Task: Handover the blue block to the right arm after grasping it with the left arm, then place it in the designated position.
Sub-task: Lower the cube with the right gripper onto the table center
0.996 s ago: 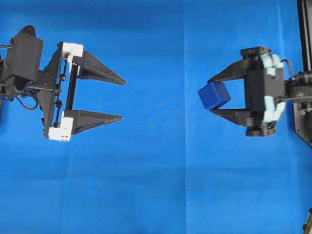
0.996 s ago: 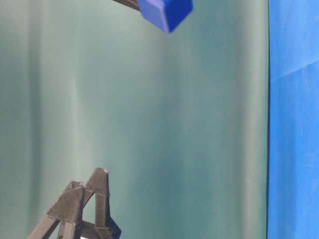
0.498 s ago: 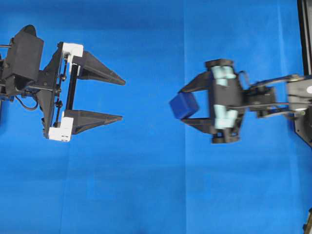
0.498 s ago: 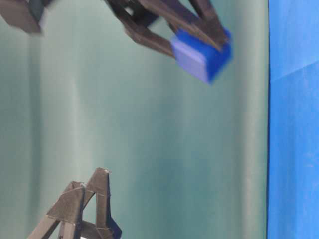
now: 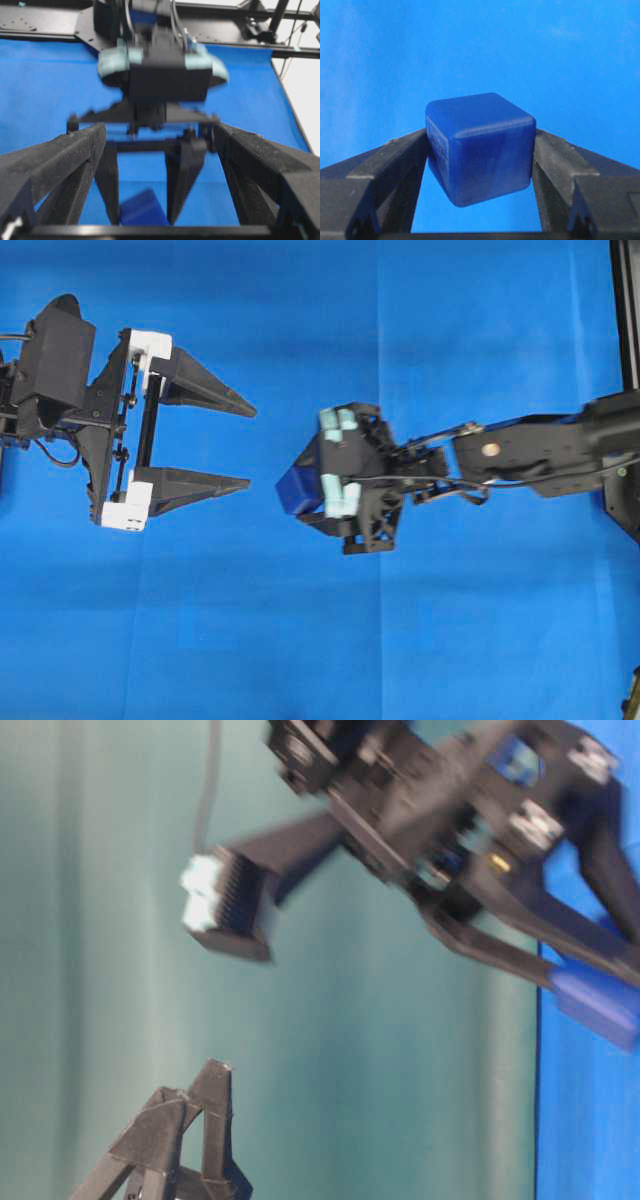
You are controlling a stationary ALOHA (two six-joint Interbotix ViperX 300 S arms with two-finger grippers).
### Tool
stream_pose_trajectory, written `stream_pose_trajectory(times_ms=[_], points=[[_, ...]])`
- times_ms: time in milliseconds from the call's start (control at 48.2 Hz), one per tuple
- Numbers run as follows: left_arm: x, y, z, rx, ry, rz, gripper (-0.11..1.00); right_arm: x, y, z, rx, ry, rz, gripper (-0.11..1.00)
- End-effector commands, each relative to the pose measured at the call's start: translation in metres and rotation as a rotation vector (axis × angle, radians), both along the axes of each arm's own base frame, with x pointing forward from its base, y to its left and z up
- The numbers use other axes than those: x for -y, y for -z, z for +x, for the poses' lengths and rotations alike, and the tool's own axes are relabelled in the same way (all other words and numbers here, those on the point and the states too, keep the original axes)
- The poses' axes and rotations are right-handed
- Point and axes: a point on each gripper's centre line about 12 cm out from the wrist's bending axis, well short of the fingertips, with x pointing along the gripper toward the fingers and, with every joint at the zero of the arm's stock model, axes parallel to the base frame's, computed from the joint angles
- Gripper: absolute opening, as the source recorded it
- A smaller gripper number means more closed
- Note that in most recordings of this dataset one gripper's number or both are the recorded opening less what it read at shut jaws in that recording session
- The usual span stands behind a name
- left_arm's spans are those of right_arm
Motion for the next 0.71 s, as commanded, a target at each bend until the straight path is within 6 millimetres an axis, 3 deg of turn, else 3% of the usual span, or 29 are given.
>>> stream_pose_trajectory(times_ms=[0,270,685], points=[[0.001,-0.011,0.001,0.031,0.003,0.001,0.93,-0.002,-0.006,0.014,0.04,-0.002,0.014,0.46],[0.001,-0.01,0.001,0.029,0.004,0.001,0.93,-0.005,0.027,0.029,0.013,0.011,0.058,0.46],[0.001,-0.011,0.002,0.031,0.004,-0.001,0.93,-0.005,0.053,0.035,0.018,0.027,0.108,0.46]])
